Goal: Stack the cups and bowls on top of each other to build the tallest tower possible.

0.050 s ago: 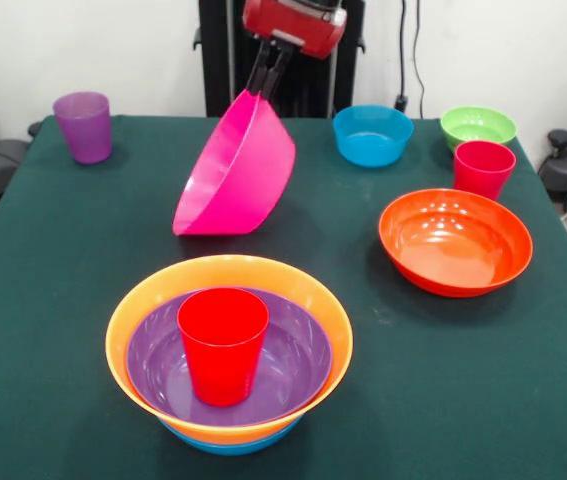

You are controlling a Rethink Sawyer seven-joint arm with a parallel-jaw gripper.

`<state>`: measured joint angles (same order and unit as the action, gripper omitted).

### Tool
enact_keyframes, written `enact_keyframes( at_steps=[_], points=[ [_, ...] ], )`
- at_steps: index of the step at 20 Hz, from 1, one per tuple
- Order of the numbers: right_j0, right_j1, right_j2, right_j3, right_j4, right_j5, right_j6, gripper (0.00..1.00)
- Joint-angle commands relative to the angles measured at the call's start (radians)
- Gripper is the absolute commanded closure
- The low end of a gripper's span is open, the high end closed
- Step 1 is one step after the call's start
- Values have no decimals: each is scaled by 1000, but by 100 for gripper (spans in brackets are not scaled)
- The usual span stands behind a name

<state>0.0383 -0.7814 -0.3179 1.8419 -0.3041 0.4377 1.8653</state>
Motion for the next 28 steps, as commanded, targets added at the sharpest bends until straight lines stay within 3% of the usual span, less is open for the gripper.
enact_keyframes(
  at_steps=[1, 15, 28],
  points=[
    [26, -79, 10, -83, -50, 245, -52, 100],
    [69, -115, -39, -123, -189, 355, -59, 100],
    [204, -16, -128, -312, -333, 499, 49, 100]
  ],
)
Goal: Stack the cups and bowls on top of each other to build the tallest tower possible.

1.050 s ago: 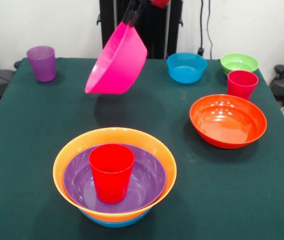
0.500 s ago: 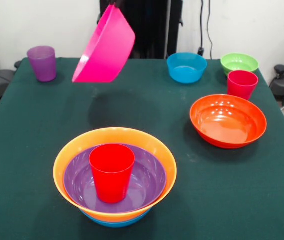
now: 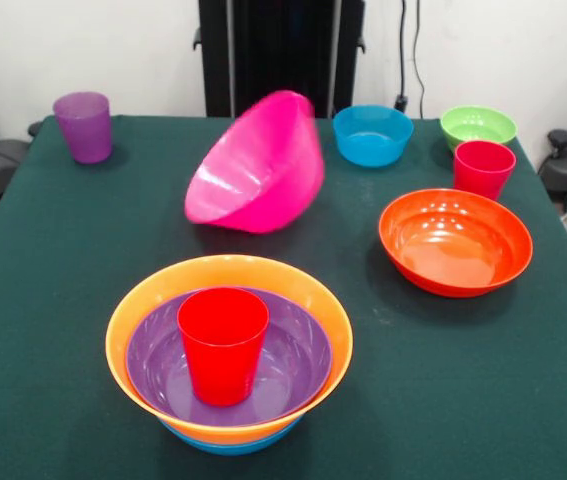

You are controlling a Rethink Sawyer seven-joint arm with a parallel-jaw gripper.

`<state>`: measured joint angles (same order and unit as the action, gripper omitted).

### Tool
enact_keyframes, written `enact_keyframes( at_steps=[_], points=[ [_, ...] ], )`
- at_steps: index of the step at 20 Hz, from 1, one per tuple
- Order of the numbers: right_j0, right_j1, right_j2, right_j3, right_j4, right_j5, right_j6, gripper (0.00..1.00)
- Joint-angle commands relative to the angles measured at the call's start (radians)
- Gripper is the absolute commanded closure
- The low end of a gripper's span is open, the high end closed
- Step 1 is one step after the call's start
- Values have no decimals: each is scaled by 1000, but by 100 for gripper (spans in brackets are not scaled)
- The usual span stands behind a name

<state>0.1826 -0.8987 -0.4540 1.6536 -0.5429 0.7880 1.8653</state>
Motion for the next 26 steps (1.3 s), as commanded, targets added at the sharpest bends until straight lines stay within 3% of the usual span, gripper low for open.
enact_keyframes(
  at_steps=[1, 5, 8, 13, 18, 23, 26],
  points=[
    [74, 110, 1, -138, -106, 165, 55, 100],
    [128, 164, -28, -187, -155, 208, 72, 100],
    [137, 184, -25, -177, -145, 180, 112, 100],
    [49, 125, 68, -78, -3, 73, 87, 100],
    [-2, 100, 100, -22, 58, -10, 109, 100],
    [-122, 76, 238, 94, 212, -165, 58, 100],
    [-131, 108, 262, 108, 224, -245, 91, 100]
  ],
)
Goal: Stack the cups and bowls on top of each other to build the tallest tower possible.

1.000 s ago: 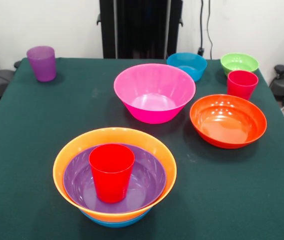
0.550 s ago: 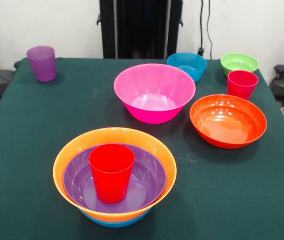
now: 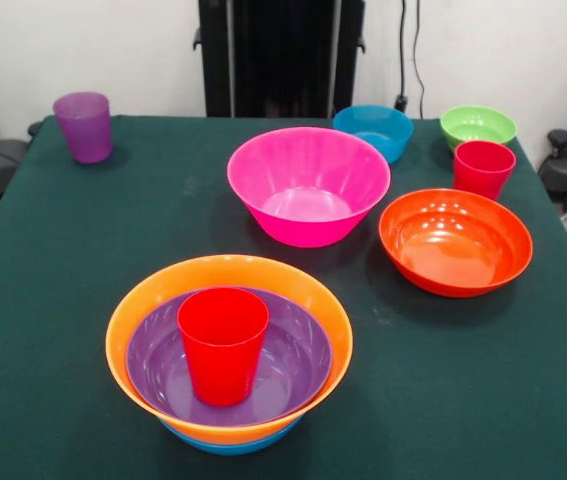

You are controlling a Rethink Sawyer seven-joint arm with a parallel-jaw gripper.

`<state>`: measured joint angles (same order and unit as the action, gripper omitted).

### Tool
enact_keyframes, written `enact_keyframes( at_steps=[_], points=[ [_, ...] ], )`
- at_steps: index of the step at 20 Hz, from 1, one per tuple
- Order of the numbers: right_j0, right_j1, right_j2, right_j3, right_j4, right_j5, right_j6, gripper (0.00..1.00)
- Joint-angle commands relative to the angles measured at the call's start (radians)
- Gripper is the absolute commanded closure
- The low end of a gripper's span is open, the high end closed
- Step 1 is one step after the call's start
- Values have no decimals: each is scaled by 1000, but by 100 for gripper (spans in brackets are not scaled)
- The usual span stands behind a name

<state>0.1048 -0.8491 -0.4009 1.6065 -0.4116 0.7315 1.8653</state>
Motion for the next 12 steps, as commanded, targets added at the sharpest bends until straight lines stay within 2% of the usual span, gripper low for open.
enact_keyframes(
  at_steps=[1, 7, 12],
  points=[
    [-48, 75, 204, 156, 94, -210, 115, 100],
    [38, 194, 118, 123, 74, -318, 241, 100],
    [52, 215, 107, 127, 110, -347, 253, 100]
  ],
)
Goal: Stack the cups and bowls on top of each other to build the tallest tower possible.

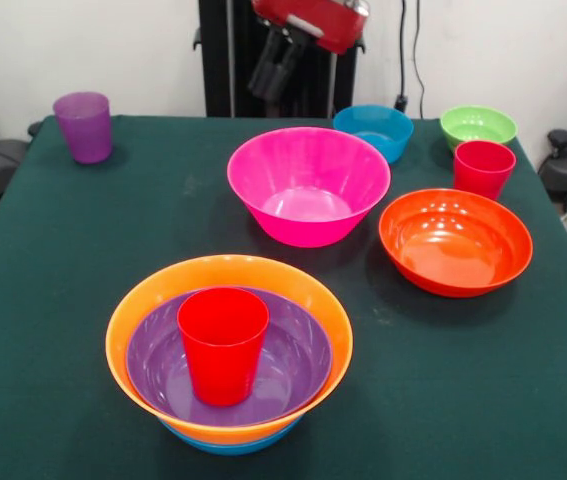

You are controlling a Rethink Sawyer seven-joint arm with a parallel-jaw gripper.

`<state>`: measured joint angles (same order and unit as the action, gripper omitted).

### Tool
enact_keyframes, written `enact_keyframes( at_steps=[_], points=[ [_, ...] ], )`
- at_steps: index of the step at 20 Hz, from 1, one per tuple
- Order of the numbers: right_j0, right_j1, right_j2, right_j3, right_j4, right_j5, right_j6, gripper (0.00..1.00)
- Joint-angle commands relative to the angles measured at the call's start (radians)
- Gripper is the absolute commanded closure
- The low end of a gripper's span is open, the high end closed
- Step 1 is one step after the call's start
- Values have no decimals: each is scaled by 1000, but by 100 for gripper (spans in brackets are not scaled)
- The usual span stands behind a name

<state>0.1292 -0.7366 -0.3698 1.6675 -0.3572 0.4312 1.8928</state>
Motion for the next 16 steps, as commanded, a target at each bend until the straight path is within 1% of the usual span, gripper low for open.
enact_keyframes(
  at_steps=[1, 5, 7, 9, 11, 13, 16],
  points=[
    [26, 98, 80, 72, 65, -48, 223, 100],
    [34, 115, 75, 67, 89, -63, 238, 100],
    [29, 115, 86, 79, 108, -73, 242, 100],
    [22, 98, 96, 88, 121, -60, 230, 100],
    [10, 94, 111, 101, 141, -70, 234, 100],
    [6, 98, 117, 80, 158, -58, 227, 100],
    [18, 114, 108, 65, 172, -59, 231, 100]
  ],
)
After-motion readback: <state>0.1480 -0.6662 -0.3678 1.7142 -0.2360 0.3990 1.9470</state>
